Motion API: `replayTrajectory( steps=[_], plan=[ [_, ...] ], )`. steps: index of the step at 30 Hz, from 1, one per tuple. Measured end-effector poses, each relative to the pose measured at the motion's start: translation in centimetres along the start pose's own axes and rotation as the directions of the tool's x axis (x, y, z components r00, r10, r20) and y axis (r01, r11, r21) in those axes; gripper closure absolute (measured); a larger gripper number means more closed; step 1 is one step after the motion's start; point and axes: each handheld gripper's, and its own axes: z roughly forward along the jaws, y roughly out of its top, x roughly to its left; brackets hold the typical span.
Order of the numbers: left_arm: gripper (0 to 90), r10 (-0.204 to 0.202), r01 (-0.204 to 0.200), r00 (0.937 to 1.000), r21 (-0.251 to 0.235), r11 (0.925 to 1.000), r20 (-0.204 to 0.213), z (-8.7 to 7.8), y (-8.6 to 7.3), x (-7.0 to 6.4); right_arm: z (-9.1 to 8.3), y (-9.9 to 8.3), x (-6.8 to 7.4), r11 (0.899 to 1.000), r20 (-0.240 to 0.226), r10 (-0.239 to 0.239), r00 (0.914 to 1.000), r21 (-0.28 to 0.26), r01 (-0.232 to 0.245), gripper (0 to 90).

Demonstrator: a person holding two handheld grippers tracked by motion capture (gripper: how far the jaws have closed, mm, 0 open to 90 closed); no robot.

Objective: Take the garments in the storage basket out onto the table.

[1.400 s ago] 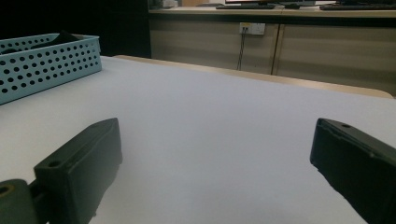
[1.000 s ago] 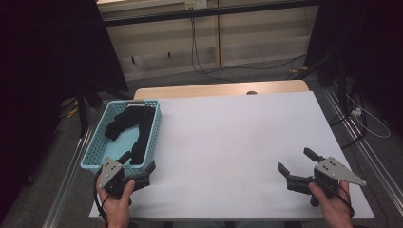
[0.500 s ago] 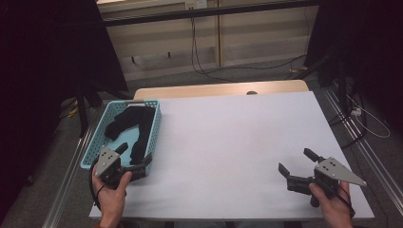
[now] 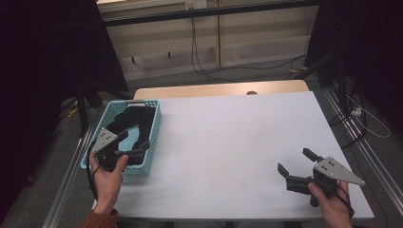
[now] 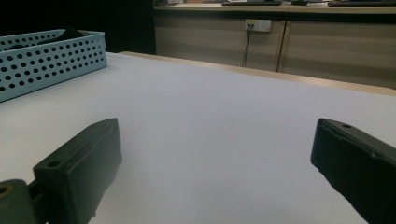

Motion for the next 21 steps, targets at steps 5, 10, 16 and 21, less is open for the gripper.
replayTrajectory(
  steps=[5,10,16,21],
  plan=[
    [7.1,-0.017,0.017,0.9998,0.001,0.9999,0.005,0.9,0.8,1.0,0.0,0.0,0.1,1.000,-0.008,-0.008,0.9999,0.000,0.008,1.4],
    [6.7,-0.049,0.049,0.9987,0.008,0.9988,-0.014,1.7,1.1,2.3,0.0,0.0,0.1,1.000,-0.012,0.000,0.9999,0.000,0.000,1.4],
    [10.2,-0.051,0.053,0.9983,0.051,0.9973,-0.028,3.5,1.9,3.8,0.1,0.0,0.3,1.000,-0.020,-0.012,0.9997,0.008,0.012,1.5],
    [8.4,-0.046,0.050,0.9979,0.081,0.9955,-0.044,4.8,2.2,4.6,0.0,0.0,0.3,1.000,-0.015,-0.011,0.9998,0.011,0.011,1.4]
  ],
)
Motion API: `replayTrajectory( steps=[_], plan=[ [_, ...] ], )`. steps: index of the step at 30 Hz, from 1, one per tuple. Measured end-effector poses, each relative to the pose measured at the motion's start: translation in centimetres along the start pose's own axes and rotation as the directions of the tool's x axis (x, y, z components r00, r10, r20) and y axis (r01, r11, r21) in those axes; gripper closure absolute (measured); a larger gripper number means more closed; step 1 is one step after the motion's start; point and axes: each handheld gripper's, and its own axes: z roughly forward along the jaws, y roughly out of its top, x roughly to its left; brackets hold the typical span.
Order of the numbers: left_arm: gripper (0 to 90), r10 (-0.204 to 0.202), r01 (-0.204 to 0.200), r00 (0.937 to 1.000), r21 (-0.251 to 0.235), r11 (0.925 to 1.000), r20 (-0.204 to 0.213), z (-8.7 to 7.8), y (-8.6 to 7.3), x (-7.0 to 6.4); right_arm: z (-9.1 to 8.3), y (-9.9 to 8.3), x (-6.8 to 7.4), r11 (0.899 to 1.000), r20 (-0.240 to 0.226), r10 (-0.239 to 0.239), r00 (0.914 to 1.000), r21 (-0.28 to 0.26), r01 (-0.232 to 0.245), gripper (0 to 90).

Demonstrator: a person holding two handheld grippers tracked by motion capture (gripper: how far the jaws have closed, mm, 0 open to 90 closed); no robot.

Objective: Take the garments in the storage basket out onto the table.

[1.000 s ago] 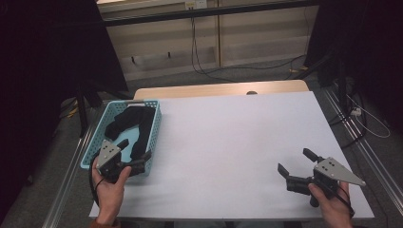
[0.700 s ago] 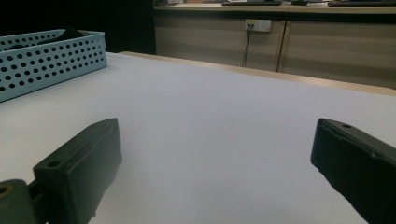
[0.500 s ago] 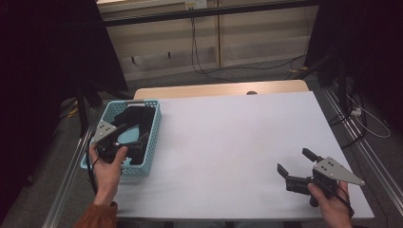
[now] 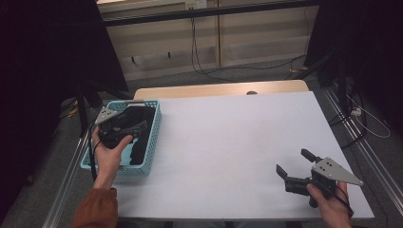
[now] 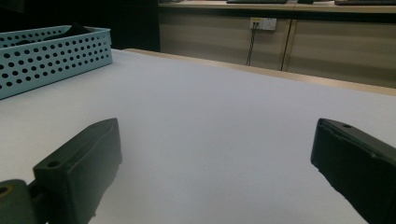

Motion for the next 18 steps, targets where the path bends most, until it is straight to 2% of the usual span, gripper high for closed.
replayTrajectory(
  steps=[1,2,4,6,7,8,9,12,14,15,16,17,18],
  plan=[
    [9.1,0.020,-0.021,0.9992,-0.005,0.9998,-0.034,0.6,-0.1,0.2,0.0,0.0,0.0,1.000,0.001,0.001,1.0000,0.000,-0.001,1.4],
    [11.8,0.017,-0.017,0.9984,0.001,0.9999,-0.053,0.9,-0.1,0.2,0.0,0.0,0.0,1.000,-0.001,0.002,1.0000,0.001,-0.002,1.4],
    [11.8,0.027,-0.027,0.9975,0.014,0.9995,-0.065,1.3,-0.2,0.4,0.1,0.0,0.0,1.000,-0.002,0.000,1.0000,0.001,0.000,1.4],
    [10.9,0.018,-0.014,0.9971,0.054,0.9984,-0.074,1.9,-0.1,0.7,0.1,0.0,0.0,1.000,-0.005,-0.004,1.0000,0.004,0.004,1.4],
    [10.7,0.032,-0.025,0.9955,0.078,0.9967,-0.089,2.2,0.0,0.9,0.1,0.0,0.0,1.000,-0.005,-0.002,1.0000,0.003,0.002,1.5],
    [10.1,0.028,-0.021,0.9961,0.088,0.9959,-0.084,2.5,0.0,1.0,0.1,0.0,0.0,1.000,-0.006,-0.003,1.0000,0.003,0.003,1.5],
    [8.1,0.008,-0.003,0.9987,0.091,0.9959,-0.051,2.9,0.3,1.2,0.1,0.0,0.0,1.000,-0.006,-0.002,1.0000,0.005,0.002,1.5],
    [7.7,0.024,-0.016,0.9974,0.119,0.9927,-0.069,3.5,0.5,1.3,0.2,-0.1,0.0,1.000,-0.011,-0.001,0.9999,0.011,0.001,1.4],
    [7.7,0.018,-0.007,0.9975,0.157,0.9876,-0.069,4.2,0.8,1.4,0.1,-0.1,0.1,1.000,-0.017,-0.004,0.9998,0.014,0.004,1.4],
    [7.6,0.001,0.011,0.9985,0.200,0.9797,-0.056,4.7,1.3,1.6,0.1,-0.1,0.1,1.000,-0.018,-0.005,0.9998,0.014,0.005,1.3],
    [7.1,0.001,0.011,0.9985,0.200,0.9797,-0.056,4.7,1.3,1.6,0.1,-0.1,0.1,1.000,-0.018,-0.005,0.9998,0.014,0.005,1.3],
    [6.6,-0.016,0.023,0.9994,0.223,0.9747,-0.030,5.1,1.7,1.7,0.1,-0.1,0.1,1.000,-0.021,-0.004,0.9998,0.014,0.004,1.2],
    [9.7,-0.016,0.023,0.9994,0.223,0.9747,-0.030,5.1,1.7,1.7,0.1,-0.1,0.1,1.000,-0.021,-0.004,0.9998,0.014,0.004,1.2]
  ],
)
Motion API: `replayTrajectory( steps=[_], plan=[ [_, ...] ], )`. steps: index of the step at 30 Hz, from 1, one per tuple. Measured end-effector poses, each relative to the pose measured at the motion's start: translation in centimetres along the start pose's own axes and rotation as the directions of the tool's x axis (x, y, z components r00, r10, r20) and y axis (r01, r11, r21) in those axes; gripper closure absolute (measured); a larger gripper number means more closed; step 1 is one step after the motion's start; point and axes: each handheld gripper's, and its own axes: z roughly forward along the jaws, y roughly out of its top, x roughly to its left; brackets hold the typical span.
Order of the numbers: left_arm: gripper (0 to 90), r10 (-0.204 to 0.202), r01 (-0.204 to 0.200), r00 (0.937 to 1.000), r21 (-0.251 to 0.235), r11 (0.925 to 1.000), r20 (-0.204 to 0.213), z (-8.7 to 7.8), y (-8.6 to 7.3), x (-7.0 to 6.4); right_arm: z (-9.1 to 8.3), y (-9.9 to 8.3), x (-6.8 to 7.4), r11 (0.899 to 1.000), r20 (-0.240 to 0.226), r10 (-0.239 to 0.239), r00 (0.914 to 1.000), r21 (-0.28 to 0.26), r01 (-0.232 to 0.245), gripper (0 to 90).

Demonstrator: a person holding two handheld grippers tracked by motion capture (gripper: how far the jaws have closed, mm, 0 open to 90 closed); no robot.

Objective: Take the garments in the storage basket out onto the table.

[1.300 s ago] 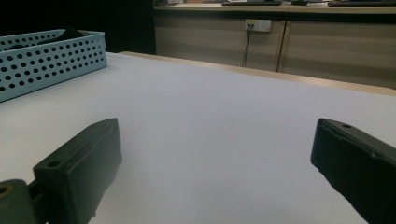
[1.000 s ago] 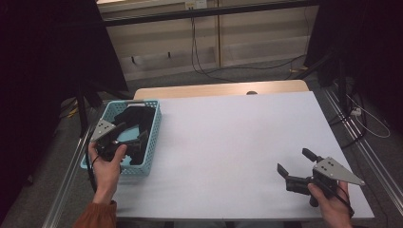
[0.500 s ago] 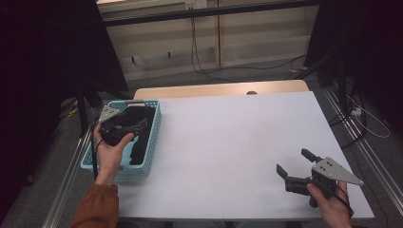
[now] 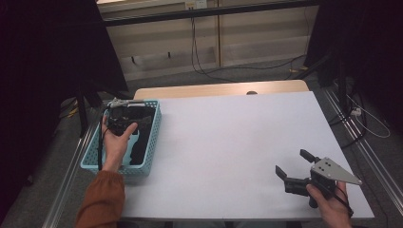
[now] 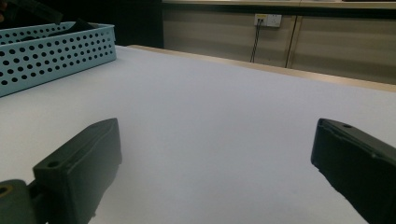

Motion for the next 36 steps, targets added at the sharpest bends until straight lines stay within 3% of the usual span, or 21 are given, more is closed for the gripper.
replayTrajectory(
  steps=[2,3,7,9,13,16,18,19,20,22,23,24,25,26,27,31,34,35,36],
  plan=[
    [10.1,0.005,-0.005,0.9992,-0.022,0.9997,-0.039,0.3,0.1,0.3,0.1,0.0,0.1,1.000,-0.004,-0.002,1.0000,0.000,0.002,1.2],
    [10.1,-0.001,0.000,0.9993,-0.019,0.9998,-0.038,0.6,0.1,0.5,0.1,0.0,0.1,1.000,-0.004,-0.002,1.0000,0.000,0.002,1.2],
    [11.0,-0.006,0.008,0.9991,0.049,0.9988,-0.041,1.5,-0.1,1.3,0.1,0.0,0.1,1.000,-0.004,-0.002,1.0000,0.000,0.002,1.1],
    [12.3,-0.050,0.054,0.9978,0.086,0.9948,-0.043,2.2,-0.4,1.7,0.1,0.0,0.1,1.000,-0.005,-0.003,1.0000,0.001,0.003,1.1],
    [15.1,-0.035,0.041,0.9983,0.136,0.9898,-0.046,3.0,-0.7,1.5,0.1,0.0,0.1,1.000,-0.005,-0.006,1.0000,0.001,0.006,1.1],
    [13.1,-0.032,0.039,0.9987,0.186,0.9817,-0.039,3.9,-1.1,1.2,0.1,0.0,0.1,1.000,-0.005,-0.005,1.0000,0.003,0.005,1.1],
    [16.0,-0.024,0.032,0.9991,0.236,0.9712,-0.036,4.4,-1.4,1.3,0.1,0.0,0.1,1.000,-0.005,-0.006,1.0000,0.002,0.006,1.1],
    [12.0,-0.044,0.047,0.9989,0.259,0.9647,-0.016,4.8,-1.7,1.8,0.1,0.0,0.1,1.000,-0.009,-0.007,0.9999,0.003,0.007,1.1],
    [13.0,-0.044,0.047,0.9989,0.259,0.9647,-0.016,4.8,-1.7,1.8,0.1,0.0,0.1,1.000,-0.009,-0.007,0.9999,0.003,0.007,1.1],
    [11.3,-0.055,0.058,0.9983,0.281,0.9578,-0.020,5.0,-2.0,2.0,0.1,0.0,0.1,1.000,-0.011,-0.008,0.9999,0.006,0.008,1.1],
    [12.8,-0.048,0.044,0.9989,0.301,0.9527,0.003,5.0,-2.0,2.2,0.1,0.0,0.1,1.000,-0.012,-0.008,0.9999,0.007,0.008,1.1],
    [14.2,-0.048,0.044,0.9989,0.301,0.9527,0.003,5.0,-2.0,2.2,0.1,0.0,0.1,1.000,-0.012,-0.008,0.9999,0.007,0.008,1.1],
    [14.9,-0.057,0.053,0.9984,0.324,0.9446,0.001,5.2,-2.1,2.1,0.1,0.0,0.1,1.000,-0.011,-0.008,0.9999,0.008,0.008,1.1],
    [15.0,-0.057,0.053,0.9984,0.324,0.9446,0.001,5.2,-2.1,2.1,0.1,0.0,0.1,1.000,-0.011,-0.008,0.9999,0.008,0.008,1.1],
    [15.0,-0.054,0.054,0.9985,0.352,0.9346,-0.009,5.5,-2.1,2.0,0.1,0.0,0.2,1.000,-0.012,-0.009,0.9999,0.008,0.009,1.1],
    [19.0,-0.041,0.043,0.9991,0.373,0.9270,-0.012,5.6,-2.2,1.8,0.1,0.0,0.2,1.000,-0.013,-0.010,0.9999,0.007,0.010,1.1],
    [25.9,-0.090,0.082,0.9960,0.399,0.9132,0.001,5.6,-2.2,1.9,0.1,-0.1,0.2,1.000,-0.014,-0.011,0.9999,0.010,0.011,1.1],
    [33.1,-0.111,0.093,0.9937,0.411,0.9070,0.020,5.6,-2.2,1.8,0.1,-0.1,0.2,1.000,-0.015,-0.012,0.9998,0.009,0.012,1.2],
    [33.5,-0.111,0.093,0.9937,0.411,0.9070,0.020,5.6,-2.2,1.8,0.1,-0.1,0.2,1.000,-0.015,-0.012,0.9998,0.009,0.012,1.2]
  ],
)
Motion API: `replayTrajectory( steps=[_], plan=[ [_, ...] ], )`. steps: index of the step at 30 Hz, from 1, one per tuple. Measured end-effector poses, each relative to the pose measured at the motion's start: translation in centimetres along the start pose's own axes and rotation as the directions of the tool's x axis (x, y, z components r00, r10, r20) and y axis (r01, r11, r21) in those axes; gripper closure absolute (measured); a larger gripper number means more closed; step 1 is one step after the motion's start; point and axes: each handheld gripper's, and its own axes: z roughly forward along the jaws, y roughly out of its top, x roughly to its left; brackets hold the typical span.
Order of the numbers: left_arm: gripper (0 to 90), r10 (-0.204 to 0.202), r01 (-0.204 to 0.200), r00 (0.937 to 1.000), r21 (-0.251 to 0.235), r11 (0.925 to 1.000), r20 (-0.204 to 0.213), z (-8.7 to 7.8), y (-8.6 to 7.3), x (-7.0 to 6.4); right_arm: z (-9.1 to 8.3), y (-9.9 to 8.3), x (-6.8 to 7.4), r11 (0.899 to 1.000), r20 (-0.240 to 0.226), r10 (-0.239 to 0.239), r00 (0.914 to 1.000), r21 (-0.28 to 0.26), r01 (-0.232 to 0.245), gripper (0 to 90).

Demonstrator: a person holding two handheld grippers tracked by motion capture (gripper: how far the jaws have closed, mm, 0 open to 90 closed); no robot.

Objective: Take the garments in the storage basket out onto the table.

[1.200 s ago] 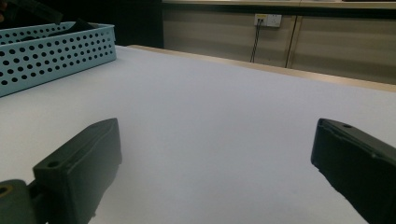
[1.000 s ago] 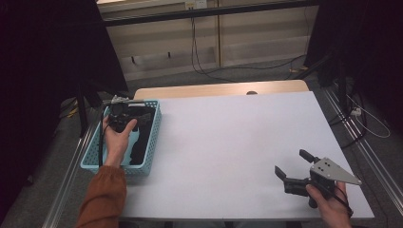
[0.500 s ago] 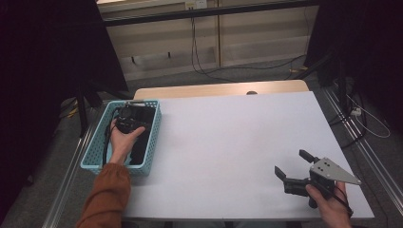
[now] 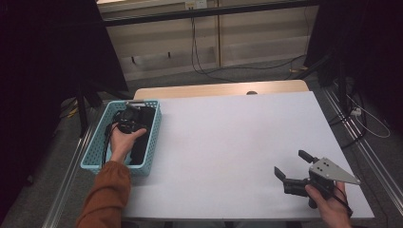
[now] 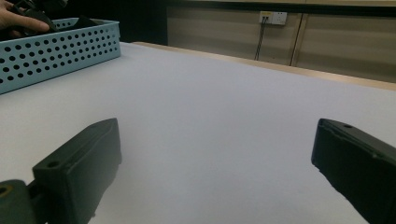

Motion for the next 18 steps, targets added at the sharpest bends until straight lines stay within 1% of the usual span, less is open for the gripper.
replayTrajectory(
  steps=[1,3,4,5,7,8,9,10,11,12,13,15,16,17,18],
  plan=[
    [34.8,0.003,-0.003,0.9999,0.001,1.0000,0.016,0.22,-0.03,-0.11,0.00,0.00,-0.01,1.000,0.002,-0.001,1.0000,-0.001,0.001,1.3],
    [36.4,0.006,-0.006,0.9999,-0.003,1.0000,0.014,0.28,-0.06,-0.17,-0.01,0.01,-0.05,1.000,0.006,0.002,1.0000,0.000,-0.002,1.3],
    [36.4,0.010,-0.010,0.9998,-0.002,0.9999,0.020,0.29,-0.08,-0.21,-0.01,0.01,-0.05,1.000,0.006,0.002,1.0000,0.000,-0.002,1.3],
    [40.1,0.010,-0.010,0.9994,0.000,1.0000,0.034,0.28,-0.10,-0.26,-0.01,0.00,-0.06,1.000,0.007,0.003,1.0000,-0.001,-0.003,1.3],
    [41.8,0.004,-0.004,0.9994,0.003,1.0000,0.034,0.28,-0.11,-0.33,-0.01,0.00,-0.05,1.000,0.007,0.003,1.0000,0.000,-0.003,1.3],
    [42.4,0.013,-0.013,0.9993,0.013,0.9998,0.034,0.24,-0.08,-0.37,0.00,0.00,-0.04,1.000,0.007,0.001,1.0000,0.000,-0.001,1.3],
    [43.0,0.002,-0.002,0.9995,0.011,0.9999,0.030,0.29,-0.12,-0.53,0.00,0.00,-0.03,1.000,0.006,0.001,1.0000,0.000,-0.001,1.3],
    [45.7,0.009,-0.010,0.9988,0.013,0.9999,0.048,0.24,-0.12,-0.54,-0.01,0.00,-0.03,1.000,0.005,0.000,1.0000,-0.002,0.000,1.3],
    [54.3,0.004,-0.005,0.9976,0.009,0.9999,0.068,0.21,-0.23,-0.58,-0.03,0.01,-0.03,1.000,0.005,-0.001,1.0000,-0.001,0.001,1.2],
    [57.1,-0.002,0.002,0.9964,0.001,1.0000,0.084,0.23,-0.33,-0.52,-0.02,0.00,-0.03,1.000,0.006,0.000,1.0000,-0.001,0.000,1.3],
    [60.9,0.001,-0.001,0.9943,-0.003,1.0000,0.107,0.18,-0.42,-0.38,-0.01,0.00,-0.03,1.000,0.006,0.000,1.0000,0.000,0.000,1.3],
    [65.9,0.002,-0.001,0.9935,-0.008,1.0000,0.113,0.13,-0.52,-0.30,-0.04,0.00,-0.02,1.000,0.005,-0.001,1.0000,-0.001,0.001,1.3],
    [65.9,-0.007,0.009,0.9934,-0.020,0.9998,0.114,0.12,-0.60,-0.29,-0.04,0.00,-0.02,1.000,0.005,-0.001,1.0000,-0.001,0.001,1.3],
    [69.6,-0.001,0.004,0.9938,-0.026,0.9996,0.111,-0.07,-0.63,-0.37,-0.04,-0.01,-0.04,1.000,0.004,-0.001,1.0000,0.000,0.001,1.3],
    [70.9,-0.001,0.004,0.9938,-0.026,0.9996,0.111,-0.07,-0.63,-0.37,-0.04,-0.01,-0.04,1.000,0.004,-0.001,1.0000,0.000,0.001,1.3]
  ],
)
